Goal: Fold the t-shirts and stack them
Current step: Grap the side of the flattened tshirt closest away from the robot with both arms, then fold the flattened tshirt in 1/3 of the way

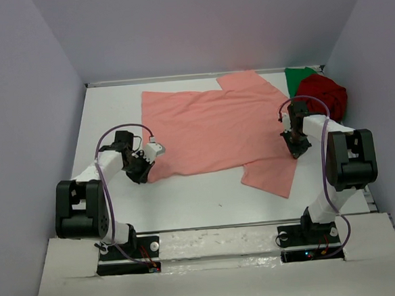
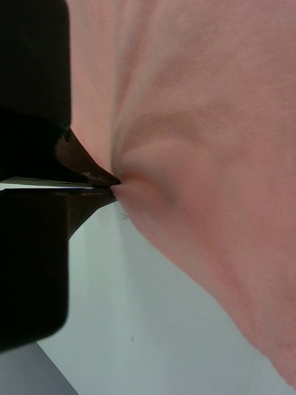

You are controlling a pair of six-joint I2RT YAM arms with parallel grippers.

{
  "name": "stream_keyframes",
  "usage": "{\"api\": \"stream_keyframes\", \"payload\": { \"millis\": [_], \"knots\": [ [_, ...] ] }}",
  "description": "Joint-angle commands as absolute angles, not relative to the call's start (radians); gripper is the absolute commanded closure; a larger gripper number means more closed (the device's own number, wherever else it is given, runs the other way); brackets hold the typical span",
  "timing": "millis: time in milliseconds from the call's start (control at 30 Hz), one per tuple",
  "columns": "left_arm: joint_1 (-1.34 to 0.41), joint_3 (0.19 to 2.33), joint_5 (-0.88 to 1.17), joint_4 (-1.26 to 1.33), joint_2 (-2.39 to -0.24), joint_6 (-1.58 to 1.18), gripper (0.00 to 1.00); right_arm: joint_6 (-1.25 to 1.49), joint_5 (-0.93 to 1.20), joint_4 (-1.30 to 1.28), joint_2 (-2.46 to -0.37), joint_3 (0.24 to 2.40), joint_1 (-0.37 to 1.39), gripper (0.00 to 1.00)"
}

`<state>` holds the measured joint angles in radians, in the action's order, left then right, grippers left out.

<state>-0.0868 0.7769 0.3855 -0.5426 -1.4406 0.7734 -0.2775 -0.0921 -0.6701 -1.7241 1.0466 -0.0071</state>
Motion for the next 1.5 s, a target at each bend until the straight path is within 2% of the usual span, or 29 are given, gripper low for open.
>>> {"api": "stream_keyframes", "payload": {
  "millis": [0,367,700,1067,1467],
  "knots": [
    [-0.094,0.828,0.394,-0.612,-1.379,0.785,1.0,-0.275,-0.018,-0.681,-1.766,1.017,-0.011,1.0],
    [-0.095,0.96,0.345,-0.747,-1.264,0.821,1.0,-0.319,0.035,-0.785,-1.64,1.035,-0.011,1.0],
    [-0.094,1.006,0.311,-0.766,-1.264,0.825,1.0,-0.337,0.043,-0.928,-1.548,1.166,-0.011,1.0],
    [-0.091,0.973,0.206,-0.658,-1.273,0.749,1.0,-0.334,-0.046,-0.914,-1.594,1.177,-0.011,1.0],
    [-0.069,0.989,0.186,-0.64,-1.319,0.741,1.0,-0.319,-0.097,-0.899,-1.649,1.255,-0.011,1.0]
  ]
}}
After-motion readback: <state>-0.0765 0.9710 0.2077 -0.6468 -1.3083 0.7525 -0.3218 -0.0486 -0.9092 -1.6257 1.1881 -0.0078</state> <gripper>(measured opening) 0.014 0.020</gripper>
